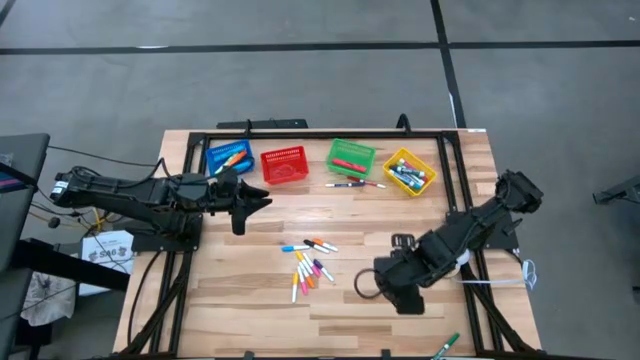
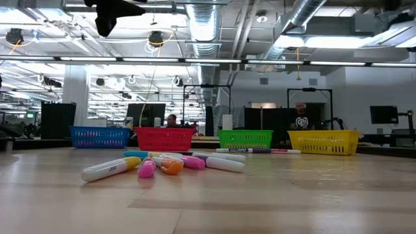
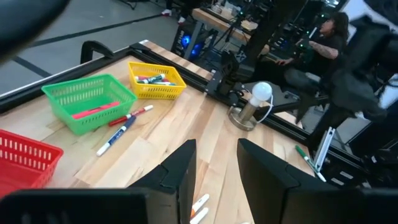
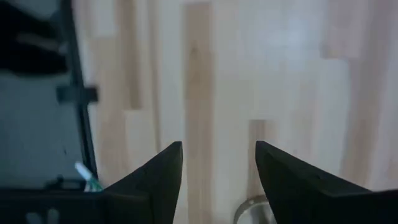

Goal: Pick & Place Markers
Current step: Put the small green marker pen into the red bin

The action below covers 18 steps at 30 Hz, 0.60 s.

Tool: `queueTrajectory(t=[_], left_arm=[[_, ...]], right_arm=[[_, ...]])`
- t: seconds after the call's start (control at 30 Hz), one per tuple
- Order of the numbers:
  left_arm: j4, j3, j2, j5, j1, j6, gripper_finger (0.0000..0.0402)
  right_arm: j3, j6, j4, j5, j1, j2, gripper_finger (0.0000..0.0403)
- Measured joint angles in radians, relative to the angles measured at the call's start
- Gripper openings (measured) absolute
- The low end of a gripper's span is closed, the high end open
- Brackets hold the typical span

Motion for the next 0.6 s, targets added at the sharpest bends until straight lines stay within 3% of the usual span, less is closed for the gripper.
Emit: queueTrajectory(t=[0.1, 0.27, 0.6], left_arm=[[0.013, 0.000, 0.000, 0.000, 0.000, 0.000, 0.0116], [0.025, 0.000, 0.000, 0.000, 0.000, 0.000, 0.0116], [0.038, 0.000, 0.021, 0.000, 0.000, 0.000, 0.0116]], right_arm=[[-0.048, -0.083, 0.088, -0.030, 0.067, 0.000, 0.0188], [-0.134, -0.081, 0.257, -0.034, 0.162, 0.001, 0.0192], [-0.264, 0.068, 0.443, -0.031, 0.315, 0.000, 0.0193]])
